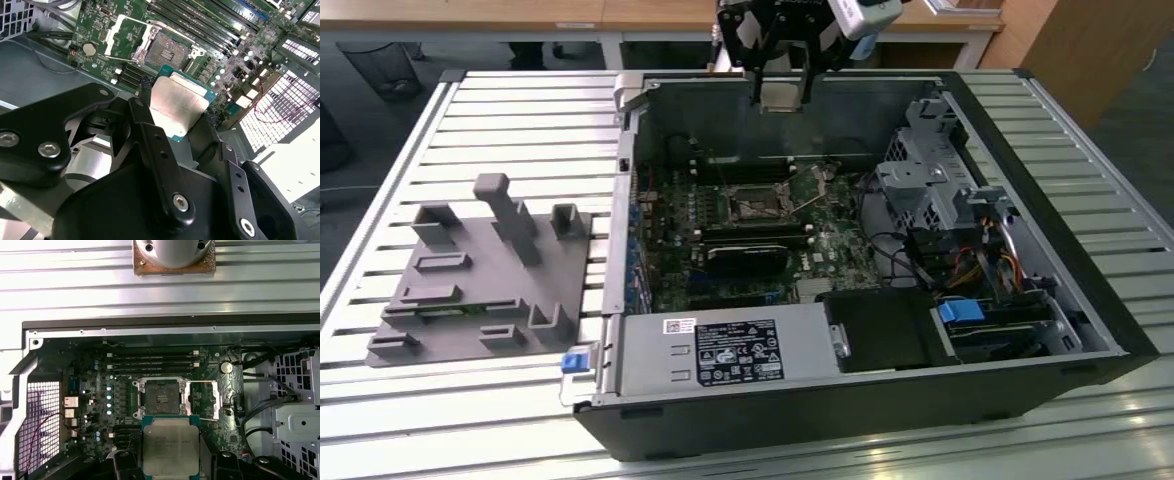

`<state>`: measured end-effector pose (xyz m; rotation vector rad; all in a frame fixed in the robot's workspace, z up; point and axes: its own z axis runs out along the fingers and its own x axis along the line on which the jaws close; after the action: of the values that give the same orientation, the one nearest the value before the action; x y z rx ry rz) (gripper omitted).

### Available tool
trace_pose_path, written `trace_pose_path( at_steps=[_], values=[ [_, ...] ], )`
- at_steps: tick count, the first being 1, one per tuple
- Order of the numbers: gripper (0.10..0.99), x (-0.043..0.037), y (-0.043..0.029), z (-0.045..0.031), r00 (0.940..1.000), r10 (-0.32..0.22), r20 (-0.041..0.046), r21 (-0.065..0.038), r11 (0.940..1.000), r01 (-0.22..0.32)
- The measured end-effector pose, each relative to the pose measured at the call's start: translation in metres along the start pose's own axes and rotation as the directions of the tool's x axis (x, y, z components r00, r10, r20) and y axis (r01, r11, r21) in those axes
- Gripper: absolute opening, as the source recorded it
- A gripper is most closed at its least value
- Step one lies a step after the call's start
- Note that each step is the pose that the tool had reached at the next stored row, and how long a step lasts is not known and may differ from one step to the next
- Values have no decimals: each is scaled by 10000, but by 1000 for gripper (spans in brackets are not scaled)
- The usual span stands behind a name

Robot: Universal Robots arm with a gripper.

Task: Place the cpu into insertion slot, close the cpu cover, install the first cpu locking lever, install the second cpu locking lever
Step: 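Place the cpu into insertion slot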

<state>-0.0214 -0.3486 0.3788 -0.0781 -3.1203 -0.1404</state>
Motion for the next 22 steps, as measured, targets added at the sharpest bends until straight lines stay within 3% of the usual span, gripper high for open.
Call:
trace_pose_path(
  at_steps=[22],
  values=[
    [541,0,0,0,9992,393,35,-8,9992,-393]
  ],
)
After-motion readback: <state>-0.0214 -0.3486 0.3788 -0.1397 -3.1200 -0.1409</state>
